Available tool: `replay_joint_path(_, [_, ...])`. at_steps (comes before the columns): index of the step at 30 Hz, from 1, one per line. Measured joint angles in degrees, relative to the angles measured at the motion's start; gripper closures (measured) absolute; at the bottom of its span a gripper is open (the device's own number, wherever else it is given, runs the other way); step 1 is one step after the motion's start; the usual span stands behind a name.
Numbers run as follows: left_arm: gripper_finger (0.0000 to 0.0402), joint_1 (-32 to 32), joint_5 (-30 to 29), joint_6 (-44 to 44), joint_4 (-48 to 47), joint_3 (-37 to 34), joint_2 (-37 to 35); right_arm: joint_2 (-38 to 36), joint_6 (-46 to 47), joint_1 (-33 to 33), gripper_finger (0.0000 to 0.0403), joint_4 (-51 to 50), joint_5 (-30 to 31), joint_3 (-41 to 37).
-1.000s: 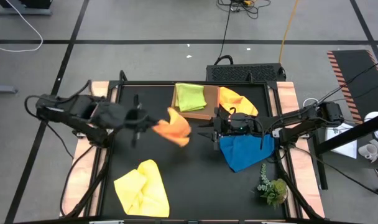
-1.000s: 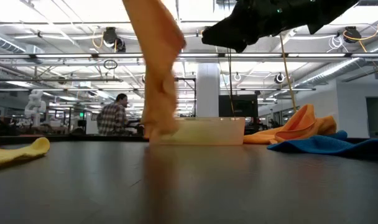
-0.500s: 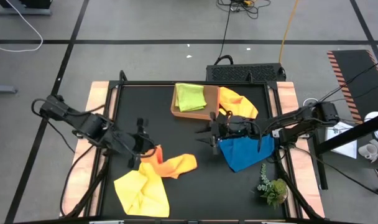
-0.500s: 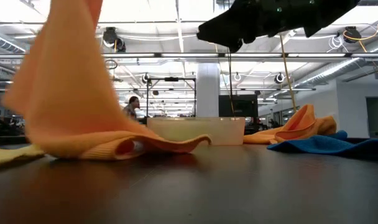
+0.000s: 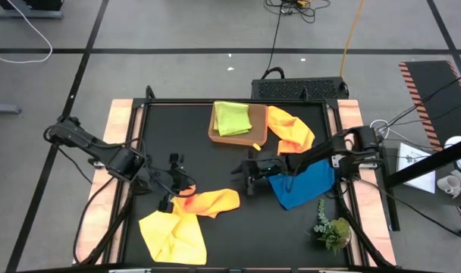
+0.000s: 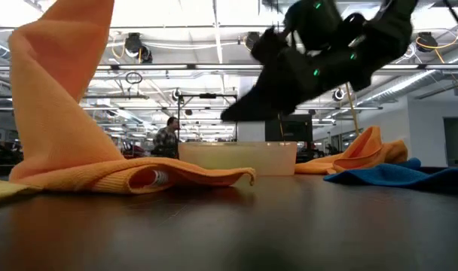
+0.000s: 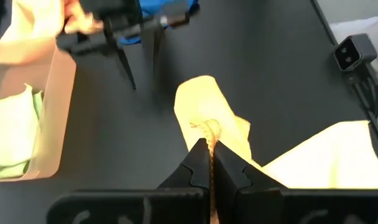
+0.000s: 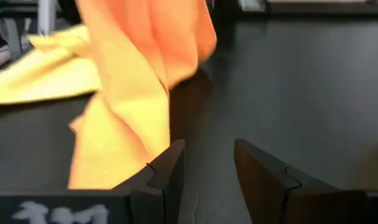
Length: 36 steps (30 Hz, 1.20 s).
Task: Fold microfiber towels
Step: Fold the left orange microfiber cloth
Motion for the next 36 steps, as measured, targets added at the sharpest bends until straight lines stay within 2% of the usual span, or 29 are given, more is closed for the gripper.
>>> replay_joint_path(5, [0.0397, -0.2, 0.0, 0.4, 0.3, 0.0, 0.0, 7.0, 5.4, -1.8, 0.0272, 0.0, -8.5, 4.0])
replay_joint_path(10, [0.0398, -0.2, 0.0, 0.7, 0.3, 0.0, 0.0, 12.0, 6.3, -1.7, 0.0272, -1.6, -14.9, 8.4])
replay_joint_path(15, [0.0396, -0.2, -0.1, 0.8, 0.2, 0.0, 0.0, 14.7, 3.8, -0.5, 0.0275, -7.9, -15.7, 11.7])
replay_joint_path(18, [0.0399, -0.2, -0.6, 1.3, 0.2, 0.0, 0.0, 14.2, 1.4, 0.1, 0.0303, -11.4, -12.5, 12.6])
replay_joint_path(21, [0.0394, -0.2, -2.1, 1.8, 0.2, 0.0, 0.0, 12.4, -0.8, 0.3, 0.0367, -15.1, -9.9, 12.5])
replay_joint_path(23, [0.0395, -0.2, -3.5, 2.5, 0.2, 0.0, 0.0, 10.1, -1.8, 0.2, 0.0392, -17.4, -9.5, 12.4])
replay_joint_path(28, [0.0397, -0.2, -9.6, 3.3, -0.4, 1.7, -0.2, 0.3, -5.5, 1.2, 0.0400, -28.0, 1.1, 12.5])
replay_joint_path(31, [0.0399, -0.5, -14.1, 4.0, -1.3, 4.5, -0.2, -7.1, -7.4, 3.2, 0.0401, -35.5, 10.8, 12.4])
replay_joint_path(36, [0.0400, -3.0, -25.7, 5.1, -3.4, 7.6, -0.3, -19.2, -9.3, 8.6, 0.0402, -44.9, 30.8, 12.4])
